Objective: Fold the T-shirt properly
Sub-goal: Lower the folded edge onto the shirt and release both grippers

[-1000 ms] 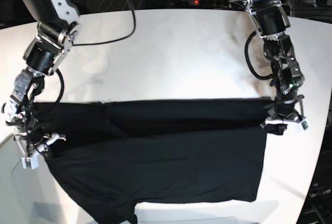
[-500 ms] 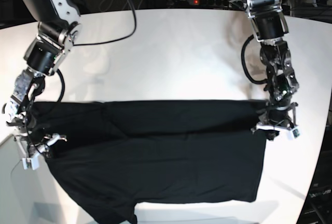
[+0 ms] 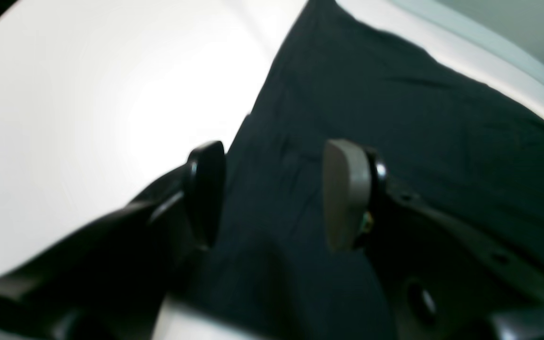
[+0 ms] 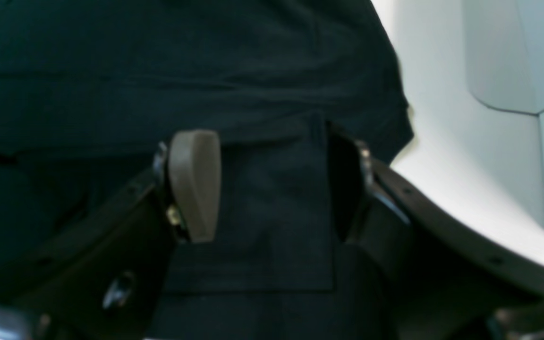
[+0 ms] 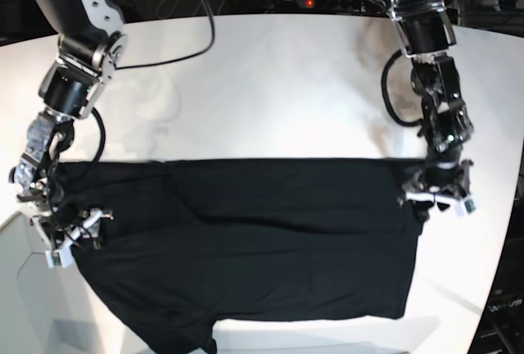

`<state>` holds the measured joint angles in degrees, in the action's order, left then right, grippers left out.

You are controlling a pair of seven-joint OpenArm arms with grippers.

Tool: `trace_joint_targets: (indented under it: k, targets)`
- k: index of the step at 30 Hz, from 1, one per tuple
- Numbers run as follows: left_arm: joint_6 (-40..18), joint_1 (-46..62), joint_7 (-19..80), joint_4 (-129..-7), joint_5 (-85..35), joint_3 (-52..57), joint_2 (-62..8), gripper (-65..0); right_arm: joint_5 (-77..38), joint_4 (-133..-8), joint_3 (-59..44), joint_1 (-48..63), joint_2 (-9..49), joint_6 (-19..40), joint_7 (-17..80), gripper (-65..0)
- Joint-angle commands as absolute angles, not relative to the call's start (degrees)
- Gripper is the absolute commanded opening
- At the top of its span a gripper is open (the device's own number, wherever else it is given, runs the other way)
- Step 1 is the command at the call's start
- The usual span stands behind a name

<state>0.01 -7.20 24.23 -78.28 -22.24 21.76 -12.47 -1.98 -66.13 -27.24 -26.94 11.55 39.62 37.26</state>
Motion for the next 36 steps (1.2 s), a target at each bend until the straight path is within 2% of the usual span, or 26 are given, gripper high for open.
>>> trace_joint_targets:
  k: [1, 10, 21, 24, 27, 30, 36]
  targets:
    - [0.2, -7.2, 23.3, -78.9, -22.3, 23.2, -13.2, -32.6, -2.9, -67.6, -27.4, -27.5, 13.1, 40.0, 36.1, -28.0]
    - [-0.1, -4.9, 23.0, -72.3, -22.5, 26.5, -13.1, -32.6, -2.9, -75.6, -27.6, -19.5, 13.7, 40.0, 36.1, -28.0]
    - [-0.3, -5.6, 23.1, -68.0, -22.3, 26.3, -12.8, -33.2, -2.7, -76.4, -37.5, -16.9, 13.8, 40.0, 36.1, -27.8]
    - [-0.3, -5.7, 23.1, -66.1, -22.6, 26.3, -12.8, -41.2, -2.8, -73.8, -38.5, -16.9, 15.1, 40.0, 36.1, -27.8]
    - [-0.3, -5.7, 23.1, -64.7, -22.7, 26.3, -12.9, -54.7, -2.9, -70.0, -38.6, -16.4, 15.6, 40.0, 35.9, -27.8]
    - [-0.3, -5.7, 23.1, -64.6, -22.7, 26.3, -12.9, -65.0, -2.9, -68.4, -38.6, -15.1, 15.7, 40.0, 35.6, -27.8]
    - [-0.3, -5.7, 23.1, -64.6, -22.7, 26.3, -12.9, -64.9, -2.9, -67.3, -38.4, -14.8, 15.3, 40.0, 35.6, -27.8]
